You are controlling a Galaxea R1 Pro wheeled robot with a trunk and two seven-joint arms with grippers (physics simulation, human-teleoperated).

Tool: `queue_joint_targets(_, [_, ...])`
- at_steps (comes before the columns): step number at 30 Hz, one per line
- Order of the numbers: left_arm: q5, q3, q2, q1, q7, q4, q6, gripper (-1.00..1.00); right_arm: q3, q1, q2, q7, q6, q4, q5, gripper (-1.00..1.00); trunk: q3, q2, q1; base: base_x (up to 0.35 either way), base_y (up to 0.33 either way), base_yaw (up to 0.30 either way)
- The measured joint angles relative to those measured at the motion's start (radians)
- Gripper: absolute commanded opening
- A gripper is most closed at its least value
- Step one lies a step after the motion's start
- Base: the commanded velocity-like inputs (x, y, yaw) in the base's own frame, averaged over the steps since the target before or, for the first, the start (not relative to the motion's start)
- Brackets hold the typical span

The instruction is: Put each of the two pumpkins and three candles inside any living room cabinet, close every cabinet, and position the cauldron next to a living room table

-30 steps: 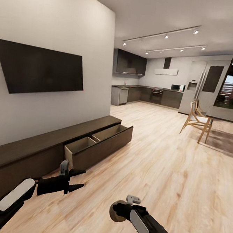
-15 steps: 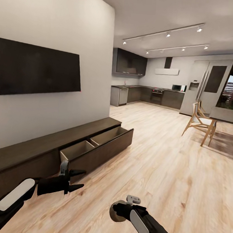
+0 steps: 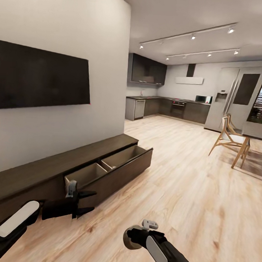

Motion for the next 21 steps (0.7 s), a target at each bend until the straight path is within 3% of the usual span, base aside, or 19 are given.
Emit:
queue_joint_targets(16, [0.001,0.0,0.001,0.0,0.0,0.0,0.0,1.0,-0.001,0.0,0.0,0.001,0.0,0.0,0.0,-1.0,0.0,0.0,0.0,0.305,0.001,-0.003])
queue_joint_targets(21, [0.002,0.0,0.0,0.0,0.0,0.0,0.0,1.0,-0.001,0.0,0.0,0.003,0.0,0.0,-0.002,-1.0,0.001,0.0,0.0,0.305,0.0,-0.169])
